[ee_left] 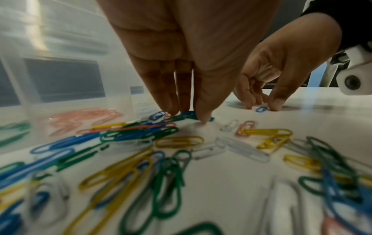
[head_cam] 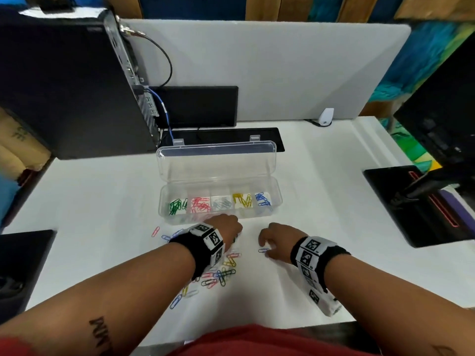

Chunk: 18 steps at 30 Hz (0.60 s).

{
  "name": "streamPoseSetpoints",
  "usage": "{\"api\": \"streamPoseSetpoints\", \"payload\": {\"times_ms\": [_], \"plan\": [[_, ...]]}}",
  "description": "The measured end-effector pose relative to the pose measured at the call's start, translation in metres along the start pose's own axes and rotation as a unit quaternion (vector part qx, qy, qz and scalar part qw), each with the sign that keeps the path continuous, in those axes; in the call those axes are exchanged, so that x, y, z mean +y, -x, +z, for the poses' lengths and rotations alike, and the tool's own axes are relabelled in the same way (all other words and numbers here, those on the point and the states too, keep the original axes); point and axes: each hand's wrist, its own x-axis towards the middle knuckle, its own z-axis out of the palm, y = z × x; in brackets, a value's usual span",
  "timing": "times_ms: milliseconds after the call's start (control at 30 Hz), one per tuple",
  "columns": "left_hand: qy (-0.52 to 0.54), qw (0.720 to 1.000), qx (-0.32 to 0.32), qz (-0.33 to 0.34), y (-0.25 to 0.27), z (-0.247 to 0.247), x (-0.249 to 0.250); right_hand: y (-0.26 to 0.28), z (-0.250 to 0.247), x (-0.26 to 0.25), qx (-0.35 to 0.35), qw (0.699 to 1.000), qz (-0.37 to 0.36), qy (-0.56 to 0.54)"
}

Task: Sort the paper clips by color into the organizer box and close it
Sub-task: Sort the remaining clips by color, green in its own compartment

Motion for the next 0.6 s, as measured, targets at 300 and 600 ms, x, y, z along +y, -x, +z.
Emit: {"api": "streamPoseSetpoints", "payload": {"times_ms": [300,600], "plan": [[0.017,1.000,0.017,-0.001,0.0025,0.0029,-0.0059,-0.0077,0.0044,0.0033,0.022,1.000,-0.013,-0.014],[0.061,0.998,0.010,-0.024,0.0067,0.0001,-0.0104,-0.0101,0.0011,0.0007,0.005,1.000,-0.007,-0.007]]}}
